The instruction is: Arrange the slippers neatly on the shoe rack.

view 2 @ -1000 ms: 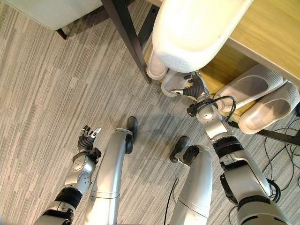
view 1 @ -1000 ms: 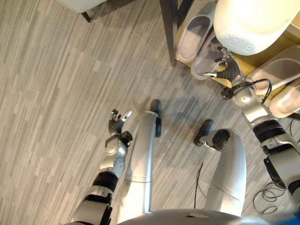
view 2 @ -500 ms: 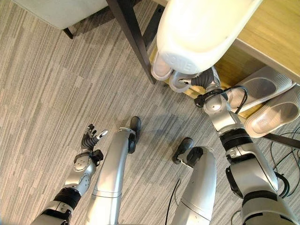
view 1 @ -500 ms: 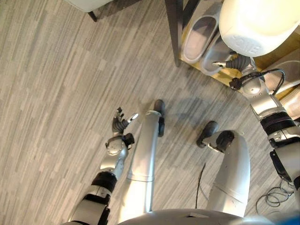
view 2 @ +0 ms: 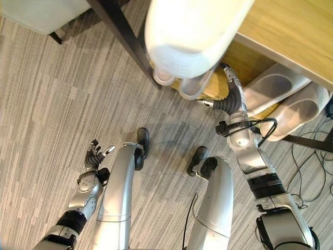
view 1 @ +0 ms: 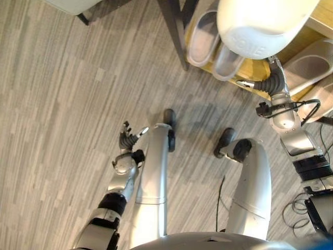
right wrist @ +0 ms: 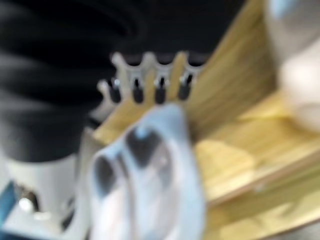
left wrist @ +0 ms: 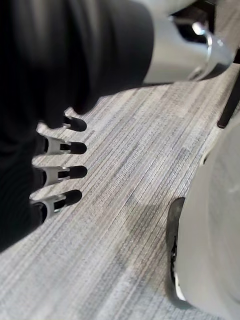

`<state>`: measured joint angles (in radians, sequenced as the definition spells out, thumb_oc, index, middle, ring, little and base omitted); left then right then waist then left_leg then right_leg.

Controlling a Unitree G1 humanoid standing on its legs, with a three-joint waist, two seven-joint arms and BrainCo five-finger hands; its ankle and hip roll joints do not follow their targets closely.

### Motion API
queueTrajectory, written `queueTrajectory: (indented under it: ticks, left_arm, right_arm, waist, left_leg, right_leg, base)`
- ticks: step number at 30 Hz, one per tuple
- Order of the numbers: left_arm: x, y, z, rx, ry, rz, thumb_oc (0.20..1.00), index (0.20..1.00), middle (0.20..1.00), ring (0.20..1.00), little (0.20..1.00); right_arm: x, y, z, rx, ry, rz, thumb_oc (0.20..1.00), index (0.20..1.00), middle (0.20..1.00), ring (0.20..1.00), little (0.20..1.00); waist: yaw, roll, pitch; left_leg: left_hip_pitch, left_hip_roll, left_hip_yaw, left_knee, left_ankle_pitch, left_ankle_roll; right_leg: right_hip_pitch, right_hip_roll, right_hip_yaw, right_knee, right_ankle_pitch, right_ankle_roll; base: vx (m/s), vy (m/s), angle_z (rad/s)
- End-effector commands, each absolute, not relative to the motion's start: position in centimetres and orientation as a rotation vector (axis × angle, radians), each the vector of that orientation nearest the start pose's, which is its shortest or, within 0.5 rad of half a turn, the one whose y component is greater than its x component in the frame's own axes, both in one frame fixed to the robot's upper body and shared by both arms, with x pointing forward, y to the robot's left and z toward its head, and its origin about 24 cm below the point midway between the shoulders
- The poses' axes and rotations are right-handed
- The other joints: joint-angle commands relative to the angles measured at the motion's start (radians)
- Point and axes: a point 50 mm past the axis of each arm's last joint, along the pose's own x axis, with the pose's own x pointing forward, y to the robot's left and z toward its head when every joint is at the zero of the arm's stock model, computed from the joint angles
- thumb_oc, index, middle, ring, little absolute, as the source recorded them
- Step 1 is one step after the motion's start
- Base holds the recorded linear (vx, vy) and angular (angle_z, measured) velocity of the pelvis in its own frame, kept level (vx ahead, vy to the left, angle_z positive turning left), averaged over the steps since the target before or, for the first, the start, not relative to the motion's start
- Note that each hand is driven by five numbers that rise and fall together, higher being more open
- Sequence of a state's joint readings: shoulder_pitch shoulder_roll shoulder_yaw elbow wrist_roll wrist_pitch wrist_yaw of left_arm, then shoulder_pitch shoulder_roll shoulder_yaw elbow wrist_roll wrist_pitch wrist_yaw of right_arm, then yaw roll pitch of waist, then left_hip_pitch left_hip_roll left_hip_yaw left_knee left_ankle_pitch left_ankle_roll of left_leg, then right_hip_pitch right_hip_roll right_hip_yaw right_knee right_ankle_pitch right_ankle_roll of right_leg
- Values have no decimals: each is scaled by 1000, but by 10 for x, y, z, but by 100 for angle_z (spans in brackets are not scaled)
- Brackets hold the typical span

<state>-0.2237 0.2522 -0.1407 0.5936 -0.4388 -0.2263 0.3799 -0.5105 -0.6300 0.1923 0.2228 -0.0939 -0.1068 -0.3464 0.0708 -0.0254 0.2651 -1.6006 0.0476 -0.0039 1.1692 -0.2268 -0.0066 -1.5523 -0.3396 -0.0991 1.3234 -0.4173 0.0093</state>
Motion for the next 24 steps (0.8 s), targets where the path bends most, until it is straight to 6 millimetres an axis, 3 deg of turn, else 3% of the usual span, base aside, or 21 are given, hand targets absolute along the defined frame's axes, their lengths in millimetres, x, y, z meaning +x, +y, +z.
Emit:
queueTrajectory:
  ticks: [1,5,15,24]
  left_arm:
    - [268,208,-22,-73,197,430,1000,1000,1000,1000,1000]
    - [265,208,-25,-69,209,429,1000,1000,1000,1000,1000]
    - [269,203,-24,-57,207,396,1000,1000,1000,1000,1000]
    - [268,204,-25,-56,207,399,1000,1000,1000,1000,1000]
  right_arm:
    - [330,-208,205,-694,-667,-227,1000,1000,1000,1000,1000]
    - [333,-208,203,-684,-632,-248,1000,1000,1000,1000,1000]
    - [357,-216,174,-603,-393,-392,1000,1000,1000,1000,1000]
    - [351,-223,152,-544,-298,-493,1000,1000,1000,1000,1000]
  waist:
    - [9,21,-4]
    - [8,29,5]
    - [13,42,5]
    - [13,47,4]
  left_leg:
    - [31,-1,-119,-174,88,-45]
    - [31,0,-123,-152,84,-43]
    - [31,9,-119,-140,76,-36]
    - [31,9,-118,-147,74,-31]
  right_leg:
    - [-18,54,96,-86,124,69]
    - [-18,59,98,-72,124,70]
    - [-18,60,102,-65,122,66]
    - [-18,66,102,-76,127,66]
  base:
    - [-2,-13,-4]
    - [3,-6,-1]
    - [6,-1,-1]
    - [0,0,0]
